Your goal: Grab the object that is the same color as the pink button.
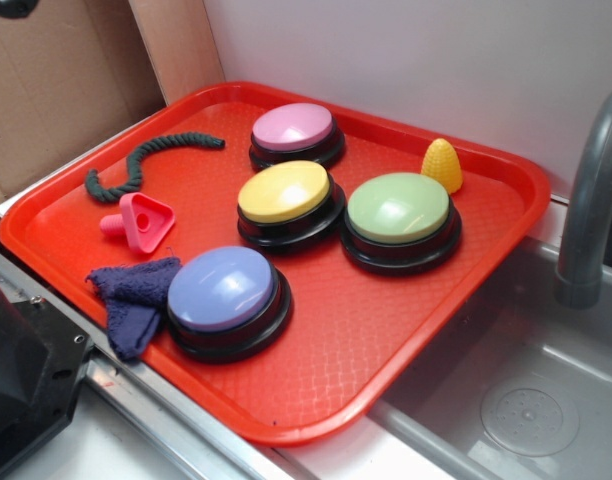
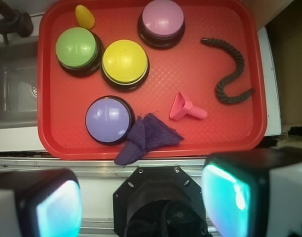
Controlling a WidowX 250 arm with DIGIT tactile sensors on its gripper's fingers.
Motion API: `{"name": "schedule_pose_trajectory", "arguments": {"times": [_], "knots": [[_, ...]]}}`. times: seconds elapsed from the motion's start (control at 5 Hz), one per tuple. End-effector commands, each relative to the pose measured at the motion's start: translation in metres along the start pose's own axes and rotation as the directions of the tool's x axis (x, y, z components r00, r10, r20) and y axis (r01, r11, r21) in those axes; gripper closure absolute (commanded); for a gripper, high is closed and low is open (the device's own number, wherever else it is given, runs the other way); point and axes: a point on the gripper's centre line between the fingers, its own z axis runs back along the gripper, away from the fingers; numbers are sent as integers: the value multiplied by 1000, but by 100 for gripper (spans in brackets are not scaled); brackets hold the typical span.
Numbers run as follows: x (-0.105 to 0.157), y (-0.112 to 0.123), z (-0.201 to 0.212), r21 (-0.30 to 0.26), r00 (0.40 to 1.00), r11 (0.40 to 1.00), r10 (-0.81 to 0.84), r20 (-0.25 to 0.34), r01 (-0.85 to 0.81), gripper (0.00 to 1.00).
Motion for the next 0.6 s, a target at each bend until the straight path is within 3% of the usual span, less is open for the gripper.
{"name": "schedule_pose_trajectory", "arguments": {"times": [0.0,0.2,0.4], "knots": [[0,0,0,0,1000,1000,0,0,0,0],[6,4,-19,23,995,995,100,19,-100,0],[11,12,-45,49,976,974,220,-6,-219,0]]}}
